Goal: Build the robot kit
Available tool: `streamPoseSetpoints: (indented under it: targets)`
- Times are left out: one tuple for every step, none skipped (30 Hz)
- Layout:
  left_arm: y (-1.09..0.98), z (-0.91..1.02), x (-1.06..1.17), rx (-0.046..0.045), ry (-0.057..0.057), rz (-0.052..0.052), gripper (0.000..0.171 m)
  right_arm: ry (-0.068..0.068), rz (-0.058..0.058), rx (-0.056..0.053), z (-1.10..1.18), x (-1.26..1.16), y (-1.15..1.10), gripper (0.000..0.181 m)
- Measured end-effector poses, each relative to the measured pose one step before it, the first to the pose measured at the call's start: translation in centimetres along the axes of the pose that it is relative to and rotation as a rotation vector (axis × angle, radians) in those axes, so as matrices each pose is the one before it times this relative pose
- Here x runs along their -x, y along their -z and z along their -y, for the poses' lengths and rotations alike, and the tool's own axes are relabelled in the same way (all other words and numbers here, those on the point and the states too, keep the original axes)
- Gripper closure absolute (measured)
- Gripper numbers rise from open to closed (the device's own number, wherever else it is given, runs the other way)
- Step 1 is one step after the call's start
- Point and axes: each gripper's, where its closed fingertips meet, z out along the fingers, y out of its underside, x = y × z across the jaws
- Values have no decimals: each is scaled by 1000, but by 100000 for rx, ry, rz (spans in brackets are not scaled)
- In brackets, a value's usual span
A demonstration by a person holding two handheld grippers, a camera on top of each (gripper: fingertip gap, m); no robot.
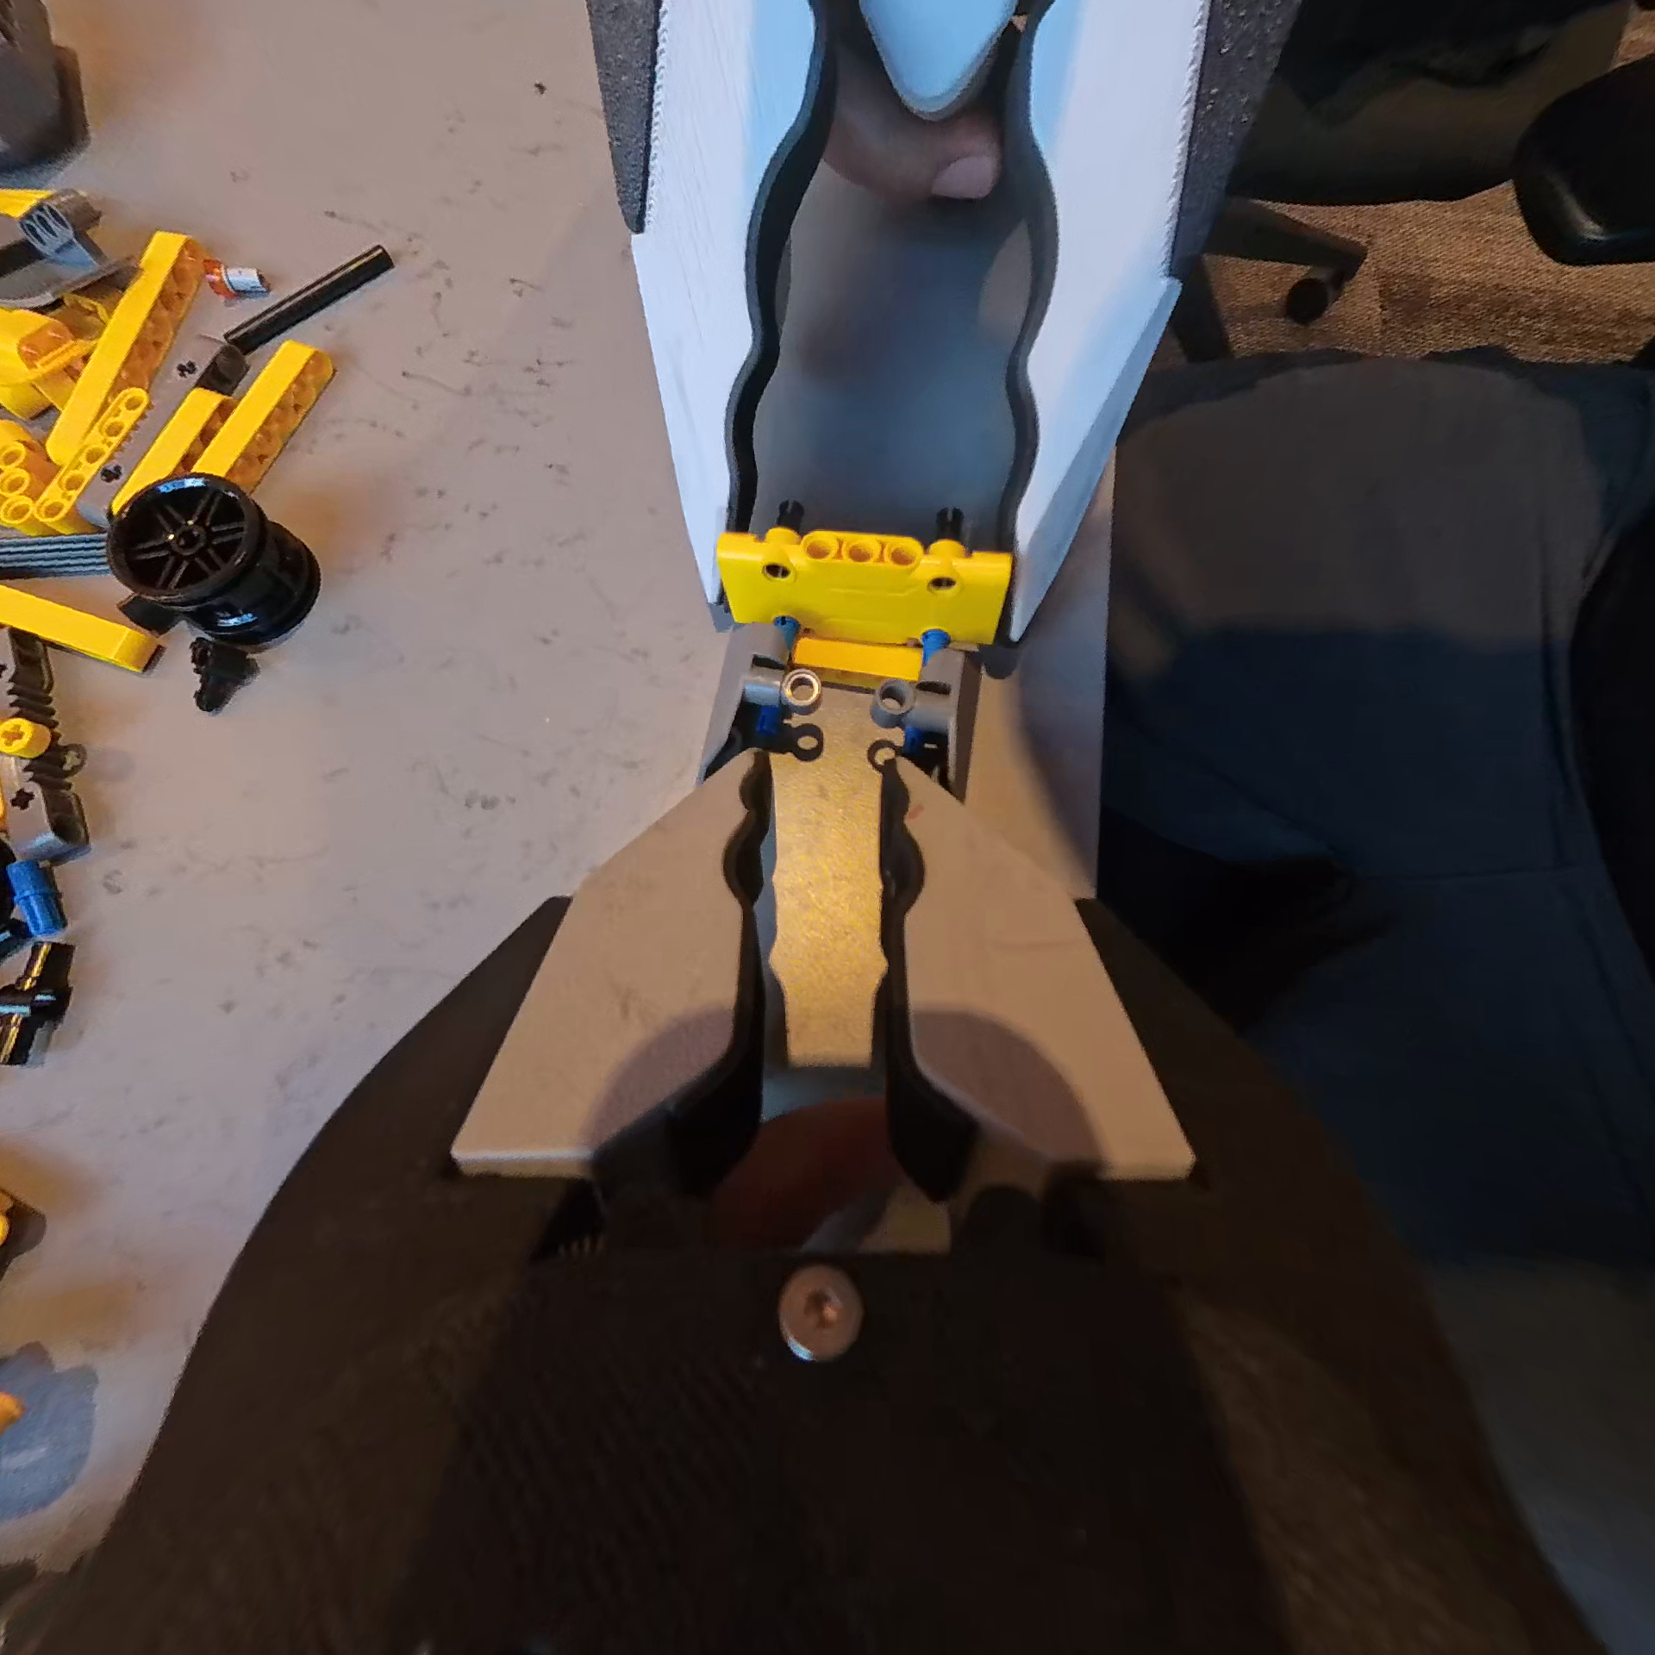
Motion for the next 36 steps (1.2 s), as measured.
streamPoseSetpoints:
  targets:
    - [-17,21,-1,-66,-230,-201,149,-65,-131,32,25,-21,0,122]
    - [-1,27,-2,-161,-586,49,149,-155,-54,146,6,-12,-3,122]
    - [6,34,39,-160,-569,348,148,94,-142,235,-13,-19,24,122]
    - [-13,32,66,-70,-190,615,148,366,-338,281,-27,-52,20,122]
    - [-13,20,46,-93,-308,556,148,294,-246,307,-26,-27,16,122]
    - [17,28,22,-193,-350,410,148,55,-156,328,-20,-41,10,122]
    - [7,16,18,-118,-62,234,147,19,-344,326,0,-71,18,122]
    - [5,21,-5,-150,-74,60,147,74,-160,399,-3,-30,-1,122]
    - [6,-1,-2,-46,-161,39,147,64,122,450,9,4,12,122]
    - [-11,11,-8,-11,-82,-72,146,99,169,481,12,-1,-7,122]
    - [-20,19,-20,-16,-50,-280,146,131,164,338,3,4,-16,122]
    - [-34,26,-6,72,-170,-197,147,55,264,108,21,3,-15,122]
    - [-57,30,-3,153,-487,29,147,91,309,4,-1,9,2,122]
    - [-48,26,-7,118,-800,75,147,65,226,-132,-23,-20,24,122]
    - [-27,24,35,35,-394,114,147,-156,147,-266,-21,-29,19,122]
    - [-34,31,32,11,-98,49,147,-291,125,-322,-13,-22,16,122]
    - [-11,13,24,-38,-100,-19,147,-182,88,-293,-7,-8,5,122]
    - [2,11,5,-1,44,-142,147,106,-45,-164,9,-5,4,122]
    - [3,-3,17,-20,48,-76,147,290,-119,57,2,-10,-9,122]
    - [8,15,3,-110,-226,40,147,434,-158,214,4,-11,4,122]
    - [31,35,-8,-309,-215,-139,146,514,-169,187,16,-18,9,122]
    - [22,2,15,-128,-203,-99,146,413,-79,171,32,-7,-7,122]
    - [0,3,38,-31,-236,253,145,368,-78,211,14,-25,-4,122]
    - [21,20,43,-160,-222,310,145,327,-19,179,28,-34,14,122]
    - [64,33,13,-304,-330,61,144,134,111,178,18,-16,26,122]
    - [69,14,26,-285,-346,133,143,88,119,144,3,-18,16,122]
    - [78,60,11,-661,-125,-74,143,104,49,-54,21,-28,12,122]
    - [51,15,15,-304,123,-103,142,-6,119,-136,33,-11,6,122]
    - [-1,-4,6,-138,215,-84,142,-88,171,-225,33,-4,-1,122]
    - [-3,3,3,-12,63,-48,142,-193,209,-295,21,3,3,122]
    - [-10,10,-8,-2,-161,-120,142,-222,187,-288,13,1,-3,122]
    - [-15,8,-4,40,53,-279,142,-150,89,-301,6,12,5,122]
    - [-13,9,-21,5,123,-422,142,-111,22,-329,-10,7,-6,122]
    - [-9,0,-6,69,38,-363,142,-197,56,-281,-24,3,-8,122]
    - [-3,-1,0,24,-168,-279,141,-213,69,-236,-47,6,-1,122]
    - [-4,1,-2,12,66,-181,141,-83,11,-152,-69,-5,-14,122]
